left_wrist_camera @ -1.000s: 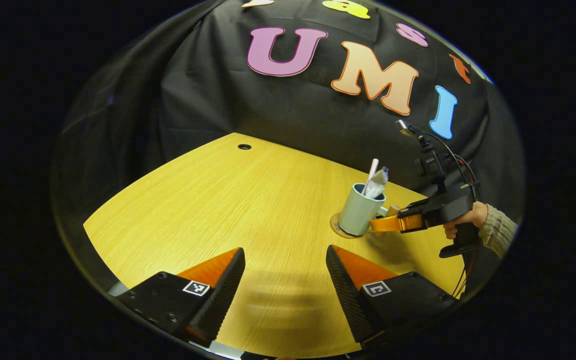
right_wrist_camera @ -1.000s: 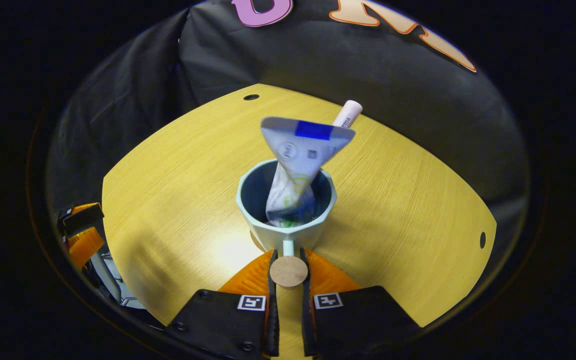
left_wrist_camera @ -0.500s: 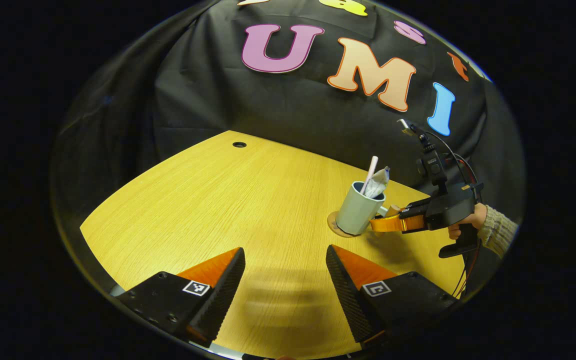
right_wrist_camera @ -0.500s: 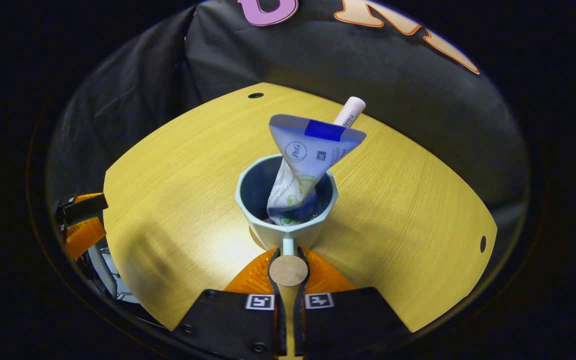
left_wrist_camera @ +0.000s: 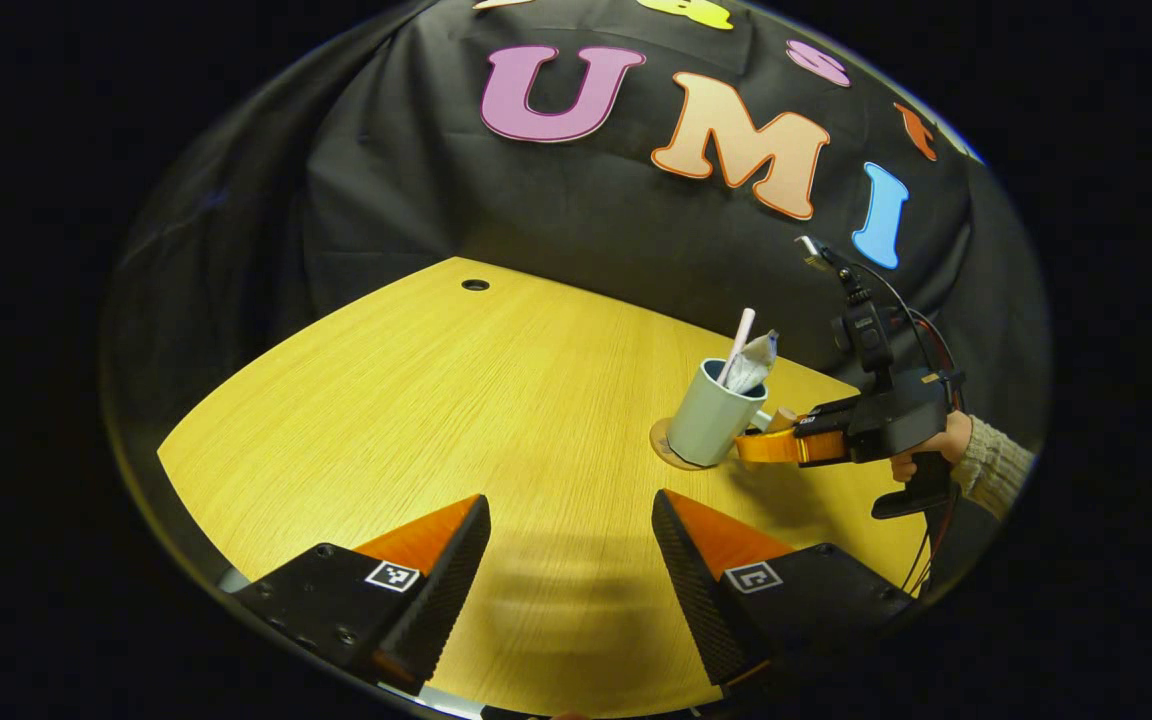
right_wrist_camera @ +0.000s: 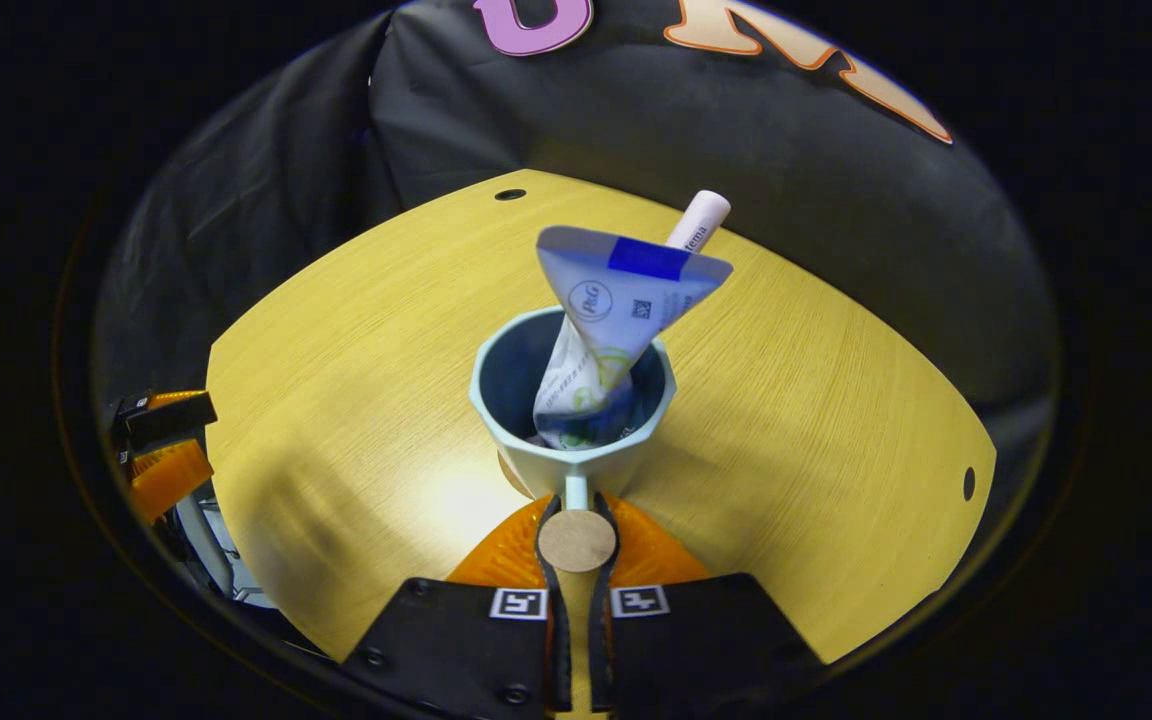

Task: Put the toothbrush and toothpaste on the desktop into the cup, then pick up the cup and place it on the coaster on the desktop.

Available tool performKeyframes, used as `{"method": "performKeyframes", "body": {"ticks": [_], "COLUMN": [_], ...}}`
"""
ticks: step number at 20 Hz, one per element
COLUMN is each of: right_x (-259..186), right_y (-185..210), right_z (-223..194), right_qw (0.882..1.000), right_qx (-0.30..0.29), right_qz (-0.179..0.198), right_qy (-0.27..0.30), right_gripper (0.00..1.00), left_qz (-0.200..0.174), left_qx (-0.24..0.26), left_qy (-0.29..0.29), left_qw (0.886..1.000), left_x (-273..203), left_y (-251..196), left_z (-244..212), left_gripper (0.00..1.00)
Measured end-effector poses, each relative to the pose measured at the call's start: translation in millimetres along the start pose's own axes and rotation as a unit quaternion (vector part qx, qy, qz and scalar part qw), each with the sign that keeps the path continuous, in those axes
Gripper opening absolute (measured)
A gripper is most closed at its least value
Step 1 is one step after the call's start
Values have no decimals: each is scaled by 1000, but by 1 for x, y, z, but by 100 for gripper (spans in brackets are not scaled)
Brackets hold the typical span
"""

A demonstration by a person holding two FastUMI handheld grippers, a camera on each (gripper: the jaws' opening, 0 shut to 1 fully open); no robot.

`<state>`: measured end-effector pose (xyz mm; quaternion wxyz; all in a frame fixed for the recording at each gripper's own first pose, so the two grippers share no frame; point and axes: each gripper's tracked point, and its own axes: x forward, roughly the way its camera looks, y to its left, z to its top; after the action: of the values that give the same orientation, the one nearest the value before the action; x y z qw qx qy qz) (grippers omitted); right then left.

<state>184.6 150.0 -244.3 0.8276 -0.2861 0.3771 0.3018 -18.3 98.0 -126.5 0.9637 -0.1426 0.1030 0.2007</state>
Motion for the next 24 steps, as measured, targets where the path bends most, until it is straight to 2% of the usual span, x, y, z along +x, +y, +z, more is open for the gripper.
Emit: {"method": "performKeyframes", "body": {"ticks": [2, 3, 4, 5, 6, 12, 14, 17, 20, 24], "right_x": [9, 14, 20, 22, 22, 10, 2, -23, -61, -127], "right_y": [2, 3, 4, 10, 11, 8, 3, -7, -14, -24], "right_z": [-6, -7, -9, -10, -9, -5, 0, 5, 3, 9], "right_qw": [1000, 1000, 1000, 1000, 1000, 999, 999, 996, 987, 963], "right_qx": [-9, -10, -7, 3, 15, 30, 38, 66, 109, 173], "right_qz": [-3, -6, -10, -1, 4, -2, -10, -32, -54, -99], "right_qy": [16, 16, 16, 16, 15, -11, -27, -58, -102, -181], "right_gripper": [22, 26, 25, 27, 49, 83, 100, 100, 100, 100], "left_qz": [0, 1, 0, 0, -2, -13, -18, -29, -47, -81], "left_qx": [1, 3, 4, 5, 6, 12, 14, 26, 44, 58], "left_qy": [2, 1, 0, 2, 3, 6, 5, 1, -5, -14], "left_qw": [1000, 1000, 1000, 1000, 1000, 1000, 1000, 999, 998, 995], "left_x": [1, -1, -1, -2, -1, -1, -2, -7, -4, -4], "left_y": [-1, 2, 2, 2, 2, 1, 0, -9, -27, -55], "left_z": [2, -1, -2, -2, -2, -5, -3, 5, 17, 34], "left_gripper": [94, 94, 94, 94, 94, 94, 94, 94, 94, 94]}}
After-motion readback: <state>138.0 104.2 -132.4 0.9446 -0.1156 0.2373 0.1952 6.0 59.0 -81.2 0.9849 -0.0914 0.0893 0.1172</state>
